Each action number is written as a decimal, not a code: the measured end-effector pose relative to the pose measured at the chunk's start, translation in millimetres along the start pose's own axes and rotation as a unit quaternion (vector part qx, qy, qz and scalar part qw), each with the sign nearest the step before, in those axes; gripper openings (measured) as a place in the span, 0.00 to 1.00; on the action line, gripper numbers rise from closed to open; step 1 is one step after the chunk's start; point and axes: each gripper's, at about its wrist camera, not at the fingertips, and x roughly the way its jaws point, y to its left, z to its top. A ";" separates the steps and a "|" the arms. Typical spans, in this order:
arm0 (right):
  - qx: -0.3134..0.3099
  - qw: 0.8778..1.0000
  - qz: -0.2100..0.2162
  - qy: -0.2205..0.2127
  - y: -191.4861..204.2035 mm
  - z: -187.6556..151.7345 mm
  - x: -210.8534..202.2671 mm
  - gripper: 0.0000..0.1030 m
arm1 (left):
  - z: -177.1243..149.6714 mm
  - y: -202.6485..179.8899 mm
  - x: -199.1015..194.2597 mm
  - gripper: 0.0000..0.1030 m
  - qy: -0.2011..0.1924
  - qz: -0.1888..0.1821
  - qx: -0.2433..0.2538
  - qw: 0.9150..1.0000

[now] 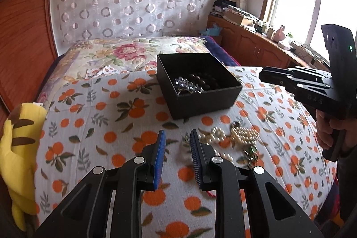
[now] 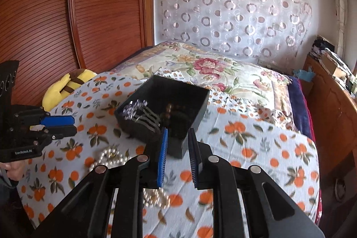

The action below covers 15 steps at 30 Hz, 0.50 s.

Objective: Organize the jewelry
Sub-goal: 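Grasp the pearl strand with red cord with the left tool while the right tool grasps the beige bead necklace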

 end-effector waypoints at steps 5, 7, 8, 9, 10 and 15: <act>0.003 1.000 -0.005 0.009 8.9 -14.5 -6.5 0.20 | -11.9 -4.2 -10.4 0.21 -0.002 -0.001 0.003 1.000; 0.002 1.000 -0.004 0.014 12.4 -18.6 -6.8 0.20 | -16.1 -5.9 -14.7 0.22 -0.003 -0.002 0.004 1.000; 0.002 1.000 -0.004 0.018 15.2 -22.1 -6.5 0.20 | -17.8 -6.7 -16.6 0.25 -0.004 -0.002 0.004 1.000; 0.002 1.000 -0.002 0.021 16.8 -23.8 -6.0 0.20 | -19.6 -7.4 -18.2 0.27 -0.004 -0.003 0.005 1.000; 0.002 1.000 0.000 0.024 18.9 -24.6 -4.8 0.20 | -20.8 -7.7 -19.8 0.27 -0.006 -0.003 0.006 1.000; -0.002 0.999 0.021 0.047 33.8 -36.0 7.2 0.20 | -29.0 -8.5 -23.2 0.28 -0.004 -0.005 0.005 1.000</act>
